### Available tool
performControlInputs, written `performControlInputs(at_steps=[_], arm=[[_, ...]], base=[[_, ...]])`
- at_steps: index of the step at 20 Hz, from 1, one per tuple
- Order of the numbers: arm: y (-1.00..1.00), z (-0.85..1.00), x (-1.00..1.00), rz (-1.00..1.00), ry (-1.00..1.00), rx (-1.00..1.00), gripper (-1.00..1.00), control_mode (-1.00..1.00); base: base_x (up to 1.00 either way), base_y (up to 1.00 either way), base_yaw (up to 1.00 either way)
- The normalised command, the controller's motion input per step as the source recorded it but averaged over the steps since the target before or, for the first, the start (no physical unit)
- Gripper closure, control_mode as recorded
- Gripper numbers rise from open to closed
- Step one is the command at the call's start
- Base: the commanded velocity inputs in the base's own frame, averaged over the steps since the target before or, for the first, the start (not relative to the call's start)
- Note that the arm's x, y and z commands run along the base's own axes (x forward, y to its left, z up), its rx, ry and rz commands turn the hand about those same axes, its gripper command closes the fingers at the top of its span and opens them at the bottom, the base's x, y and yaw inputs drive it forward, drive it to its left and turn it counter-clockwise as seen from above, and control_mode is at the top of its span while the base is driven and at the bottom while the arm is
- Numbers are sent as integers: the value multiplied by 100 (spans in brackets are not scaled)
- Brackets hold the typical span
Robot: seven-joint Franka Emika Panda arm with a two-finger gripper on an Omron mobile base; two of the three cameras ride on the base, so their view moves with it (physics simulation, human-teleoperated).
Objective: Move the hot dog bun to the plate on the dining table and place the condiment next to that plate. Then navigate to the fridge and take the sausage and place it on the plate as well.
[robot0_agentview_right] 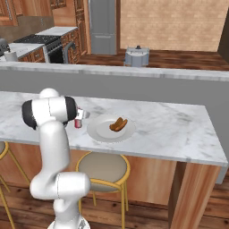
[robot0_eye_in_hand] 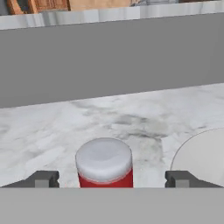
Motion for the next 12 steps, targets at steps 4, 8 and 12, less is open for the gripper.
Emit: performControlInputs(at_steps=[4, 8, 12], arm=[[22, 0, -16, -8, -18, 0, -100, -100], [16, 9, -34, -7, -21, 0, -100, -100], [0, 79, -60, -13, -22, 0, -100, -100]], base=[[0, 0, 0], [0, 0, 0], [0, 0, 0]])
